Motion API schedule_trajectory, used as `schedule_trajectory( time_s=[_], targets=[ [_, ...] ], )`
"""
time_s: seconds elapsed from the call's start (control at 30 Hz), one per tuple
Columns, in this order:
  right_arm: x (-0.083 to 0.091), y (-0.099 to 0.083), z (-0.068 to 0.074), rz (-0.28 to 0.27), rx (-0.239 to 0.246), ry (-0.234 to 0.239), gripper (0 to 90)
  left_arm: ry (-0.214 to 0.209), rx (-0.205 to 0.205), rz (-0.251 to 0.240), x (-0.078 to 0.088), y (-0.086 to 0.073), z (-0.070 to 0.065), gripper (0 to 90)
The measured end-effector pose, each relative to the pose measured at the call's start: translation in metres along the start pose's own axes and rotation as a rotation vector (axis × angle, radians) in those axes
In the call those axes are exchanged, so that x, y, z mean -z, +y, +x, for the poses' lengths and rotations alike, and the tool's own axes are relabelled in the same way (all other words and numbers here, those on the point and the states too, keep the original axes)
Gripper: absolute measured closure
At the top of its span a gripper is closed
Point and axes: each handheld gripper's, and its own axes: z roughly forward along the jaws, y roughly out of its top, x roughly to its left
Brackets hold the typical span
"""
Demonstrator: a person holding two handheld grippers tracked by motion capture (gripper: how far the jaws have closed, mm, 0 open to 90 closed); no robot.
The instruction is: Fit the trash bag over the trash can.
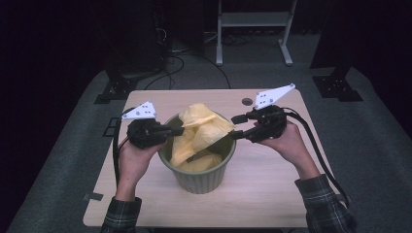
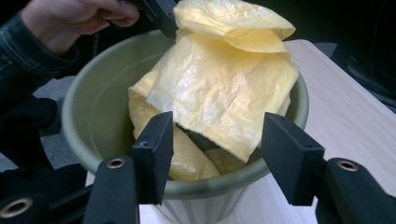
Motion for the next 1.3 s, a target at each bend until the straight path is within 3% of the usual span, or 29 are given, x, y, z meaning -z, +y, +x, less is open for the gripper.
schedule_trajectory(
  time_s=[0.13,0.2,0.23,0.3,0.43,0.5,0.53,0.57,0.6,0.63,0.77,0.87,0.9,1.0,1.1,1.3],
  targets=[
    [-0.015,-0.001,-0.001,0.031,0.006,-0.014,43.8,-0.021,0.020,-0.006,-0.002,0.000,0.000,89.6],
    [-0.021,-0.001,-0.002,0.049,-0.001,-0.017,63.9,-0.035,0.021,-0.007,-0.002,-0.001,0.000,89.6],
    [-0.024,-0.002,-0.003,0.042,0.005,0.010,85.1,-0.044,0.019,-0.006,-0.002,-0.001,0.000,89.5],
    [-0.024,-0.002,-0.003,0.046,0.003,0.001,90.0,-0.053,0.022,-0.013,-0.002,-0.002,0.000,89.5],
    [-0.021,-0.004,-0.004,0.053,-0.002,-0.009,90.0,-0.051,0.032,-0.025,0.004,-0.006,0.002,89.6],
    [-0.015,-0.006,-0.005,0.024,-0.010,-0.014,90.0,-0.054,0.040,-0.038,0.006,-0.007,0.003,89.6],
    [-0.012,-0.006,-0.004,0.001,-0.008,-0.013,81.7,-0.055,0.042,-0.039,0.006,-0.008,0.003,89.6],
    [-0.010,-0.006,-0.004,-0.014,-0.019,-0.012,63.1,-0.061,0.043,-0.042,0.005,-0.008,0.002,89.6],
    [-0.010,-0.004,-0.003,-0.029,-0.032,-0.009,50.6,-0.066,0.041,-0.039,0.004,-0.008,0.001,89.6],
    [-0.011,-0.004,-0.003,-0.044,-0.035,-0.008,42.2,-0.072,0.038,-0.036,0.001,-0.007,0.001,89.6],
    [-0.030,0.005,0.002,-0.039,-0.030,0.033,31.4,-0.099,0.029,-0.033,-0.009,-0.003,-0.005,89.6],
    [-0.040,0.010,0.004,-0.021,-0.028,0.038,31.6,-0.112,0.020,-0.033,-0.014,0.000,-0.008,89.6],
    [-0.046,0.012,0.006,-0.008,-0.021,0.039,32.8,-0.117,0.017,-0.035,-0.015,0.001,-0.009,89.6],
    [-0.056,0.014,0.008,0.023,0.007,0.047,68.3,-0.113,0.013,-0.035,-0.014,0.001,-0.010,89.6],
    [-0.054,0.012,0.009,0.031,0.025,0.032,84.6,-0.076,0.028,-0.033,-0.007,-0.003,-0.005,89.7],
    [-0.028,0.005,0.005,0.023,0.031,-0.015,88.5,-0.026,0.071,-0.073,0.021,-0.020,0.006,89.8]
  ],
)
